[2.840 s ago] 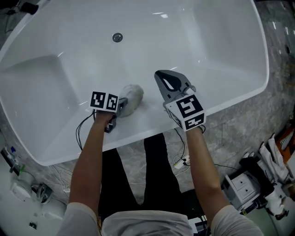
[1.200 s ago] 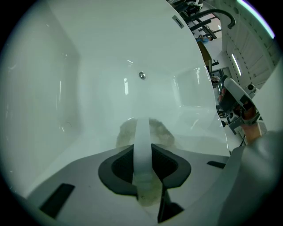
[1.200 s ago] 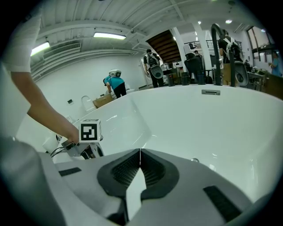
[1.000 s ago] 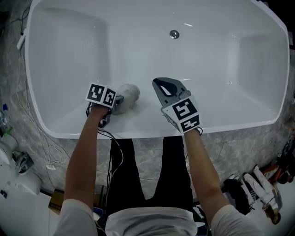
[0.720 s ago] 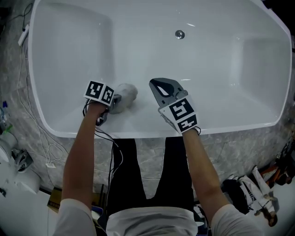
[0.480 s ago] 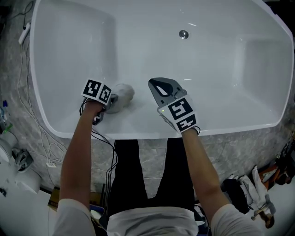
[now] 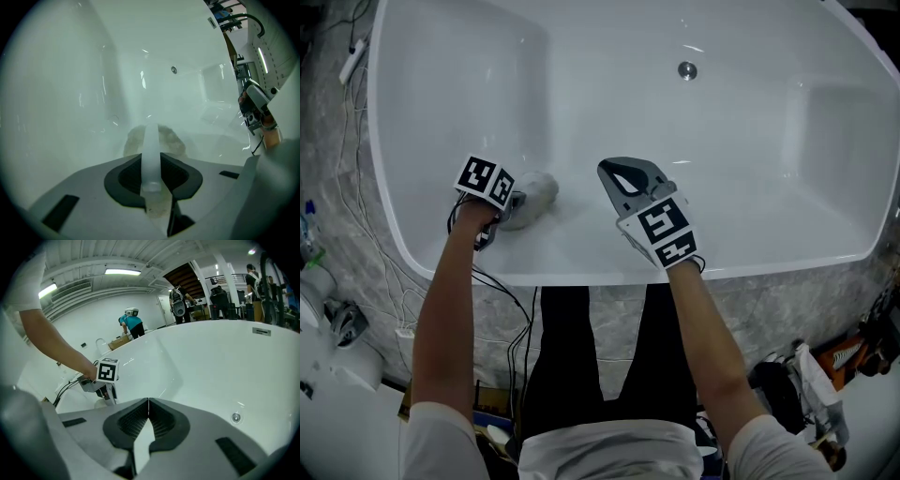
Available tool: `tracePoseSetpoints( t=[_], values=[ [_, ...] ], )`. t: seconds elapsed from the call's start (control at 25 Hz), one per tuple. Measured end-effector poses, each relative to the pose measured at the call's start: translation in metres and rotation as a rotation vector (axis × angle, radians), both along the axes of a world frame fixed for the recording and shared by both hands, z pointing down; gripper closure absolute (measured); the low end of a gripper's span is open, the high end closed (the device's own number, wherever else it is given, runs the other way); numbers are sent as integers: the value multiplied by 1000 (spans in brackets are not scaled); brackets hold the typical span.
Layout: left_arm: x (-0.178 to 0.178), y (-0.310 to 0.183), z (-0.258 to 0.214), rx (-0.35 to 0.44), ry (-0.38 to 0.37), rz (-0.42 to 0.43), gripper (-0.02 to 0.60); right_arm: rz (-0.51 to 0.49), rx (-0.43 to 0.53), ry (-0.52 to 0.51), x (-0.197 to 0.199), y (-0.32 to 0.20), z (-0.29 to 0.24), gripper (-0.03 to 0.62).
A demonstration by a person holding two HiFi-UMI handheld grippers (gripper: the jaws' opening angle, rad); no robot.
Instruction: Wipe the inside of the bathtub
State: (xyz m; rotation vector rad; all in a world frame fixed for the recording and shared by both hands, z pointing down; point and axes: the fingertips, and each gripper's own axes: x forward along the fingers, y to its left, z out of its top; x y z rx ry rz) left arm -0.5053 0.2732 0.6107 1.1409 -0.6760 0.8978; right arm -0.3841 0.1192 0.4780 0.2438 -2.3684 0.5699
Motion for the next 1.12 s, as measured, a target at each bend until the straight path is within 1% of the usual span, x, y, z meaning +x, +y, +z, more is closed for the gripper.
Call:
tracePoseSetpoints(
  t=[0.08,0.32,0.56,0.72,0.92,1.12],
  values=[
    [-7,2,2,-12,-5,10,482,-2,-4,1,-3,1,2,573],
    [-30,11,11,-55,-37,93,482,7,-21,13,-11,8,11,574],
    [-47,20,19,-88,-50,129,482,14,-17,15,-21,8,16,574],
    [-50,22,24,-112,-63,165,482,19,-20,20,-20,6,17,574],
    [-60,22,44,-127,-73,202,482,18,-29,28,-29,9,30,574],
    [-50,16,62,-136,-76,221,482,15,-46,42,-17,9,46,574]
  ],
)
